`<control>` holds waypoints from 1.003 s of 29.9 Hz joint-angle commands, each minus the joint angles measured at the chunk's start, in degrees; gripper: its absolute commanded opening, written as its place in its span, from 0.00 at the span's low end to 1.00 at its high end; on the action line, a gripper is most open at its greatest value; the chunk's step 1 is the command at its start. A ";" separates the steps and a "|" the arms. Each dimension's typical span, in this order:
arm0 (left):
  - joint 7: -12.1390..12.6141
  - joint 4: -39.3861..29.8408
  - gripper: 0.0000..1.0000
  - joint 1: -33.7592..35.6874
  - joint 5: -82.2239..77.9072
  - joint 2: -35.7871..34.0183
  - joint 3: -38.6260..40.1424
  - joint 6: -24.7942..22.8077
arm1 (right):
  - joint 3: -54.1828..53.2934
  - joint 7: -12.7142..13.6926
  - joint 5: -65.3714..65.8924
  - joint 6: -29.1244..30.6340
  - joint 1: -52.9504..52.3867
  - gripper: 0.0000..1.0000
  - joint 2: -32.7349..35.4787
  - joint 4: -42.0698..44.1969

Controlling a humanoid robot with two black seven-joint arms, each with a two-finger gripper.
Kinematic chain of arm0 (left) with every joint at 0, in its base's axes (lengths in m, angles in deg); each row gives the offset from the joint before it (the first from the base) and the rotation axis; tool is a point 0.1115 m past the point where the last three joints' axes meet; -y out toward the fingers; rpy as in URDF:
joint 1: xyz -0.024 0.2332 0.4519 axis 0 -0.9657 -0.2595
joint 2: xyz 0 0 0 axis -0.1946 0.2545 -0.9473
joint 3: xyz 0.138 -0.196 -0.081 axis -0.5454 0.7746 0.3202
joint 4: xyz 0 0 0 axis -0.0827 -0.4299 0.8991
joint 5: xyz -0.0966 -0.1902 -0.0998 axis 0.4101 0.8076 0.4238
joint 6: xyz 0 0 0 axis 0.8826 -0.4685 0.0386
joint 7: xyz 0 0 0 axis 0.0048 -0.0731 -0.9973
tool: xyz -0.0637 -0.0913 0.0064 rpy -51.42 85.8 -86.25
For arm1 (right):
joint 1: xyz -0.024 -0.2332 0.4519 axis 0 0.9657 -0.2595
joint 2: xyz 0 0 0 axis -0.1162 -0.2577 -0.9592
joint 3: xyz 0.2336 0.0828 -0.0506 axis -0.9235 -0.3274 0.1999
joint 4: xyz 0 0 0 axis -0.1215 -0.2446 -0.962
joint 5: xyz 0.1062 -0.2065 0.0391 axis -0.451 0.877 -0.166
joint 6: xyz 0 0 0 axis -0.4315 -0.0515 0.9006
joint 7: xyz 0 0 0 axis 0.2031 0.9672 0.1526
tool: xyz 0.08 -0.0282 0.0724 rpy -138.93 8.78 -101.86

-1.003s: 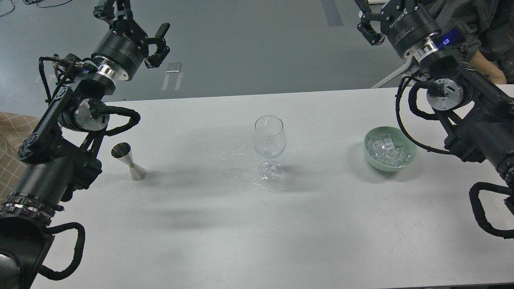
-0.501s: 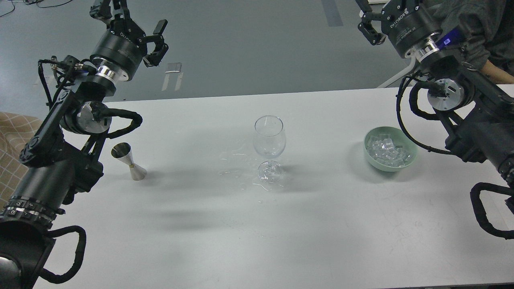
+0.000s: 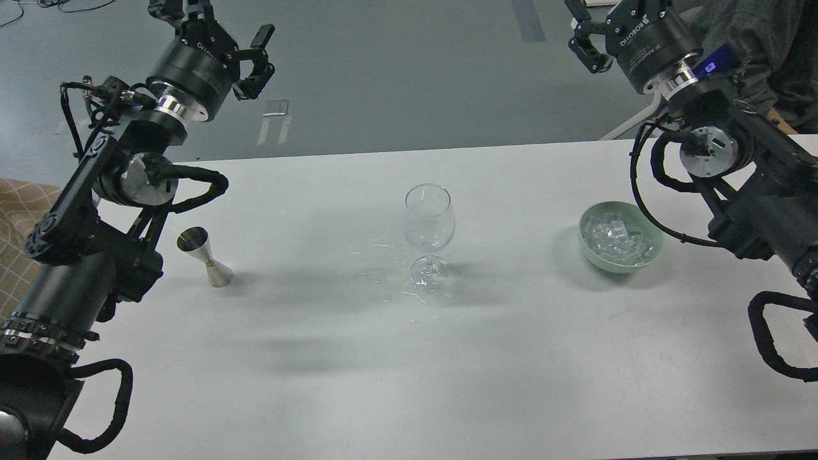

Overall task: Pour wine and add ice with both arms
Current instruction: 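Raise the left gripper and move it toward the metal jigger, then lower the open left gripper beside the metal jigger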

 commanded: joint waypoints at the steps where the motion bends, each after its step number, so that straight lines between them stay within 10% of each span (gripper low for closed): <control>1: 2.07 -4.48 0.99 -2.35 0.39 -1.00 0.78 0.42 | 0.02 0.00 0.00 -0.02 0.00 1.00 0.06 0.01; 9: 9.27 -12.83 0.96 -6.56 8.37 -4.60 2.18 13.15 | 0.02 0.08 0.09 -0.02 0.09 1.00 0.23 -0.43; 18: 14.81 -27.24 0.95 -21.40 15.68 -8.12 12.98 16.67 | 0.02 0.08 0.09 -0.19 0.17 1.00 0.24 -0.61; 30: 17.19 -39.65 0.97 -43.48 17.27 0.58 30.58 20.29 | 0.02 0.26 0.26 -0.37 0.97 1.00 -0.03 -0.79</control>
